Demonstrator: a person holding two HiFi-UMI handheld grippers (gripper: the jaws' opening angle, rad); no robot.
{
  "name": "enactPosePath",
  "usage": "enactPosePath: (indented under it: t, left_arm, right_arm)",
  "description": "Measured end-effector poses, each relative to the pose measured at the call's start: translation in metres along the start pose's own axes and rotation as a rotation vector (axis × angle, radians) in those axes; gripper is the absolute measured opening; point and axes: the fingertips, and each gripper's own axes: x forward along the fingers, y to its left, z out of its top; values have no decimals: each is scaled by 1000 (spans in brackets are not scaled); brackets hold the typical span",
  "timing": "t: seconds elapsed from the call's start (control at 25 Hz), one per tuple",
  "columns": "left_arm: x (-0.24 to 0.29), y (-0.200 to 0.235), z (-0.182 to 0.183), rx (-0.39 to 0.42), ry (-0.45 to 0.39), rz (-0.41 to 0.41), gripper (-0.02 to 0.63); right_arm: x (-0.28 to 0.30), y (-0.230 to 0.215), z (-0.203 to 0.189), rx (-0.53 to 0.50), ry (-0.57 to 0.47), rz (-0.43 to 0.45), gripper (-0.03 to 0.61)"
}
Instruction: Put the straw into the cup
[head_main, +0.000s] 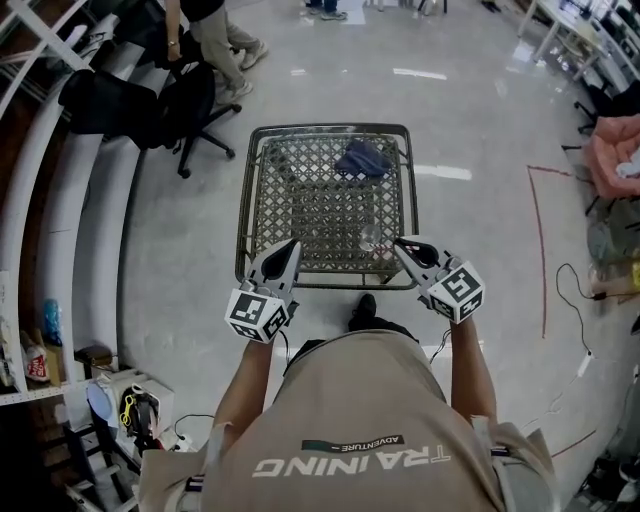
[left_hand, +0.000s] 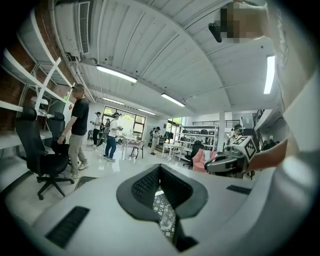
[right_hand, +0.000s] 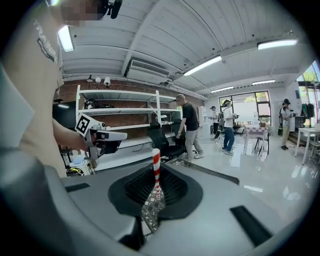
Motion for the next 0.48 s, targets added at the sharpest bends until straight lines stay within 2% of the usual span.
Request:
enactPosePath:
  t: [0.28,0.48]
  left_arm:
    - [35,12,6,-8,9,46,17]
    - [54,16,9,-14,10,60,17]
  right_arm:
    - [23,-26,-4,-31,38,80,35]
    - [37,-42,-17,-47,86,106,35]
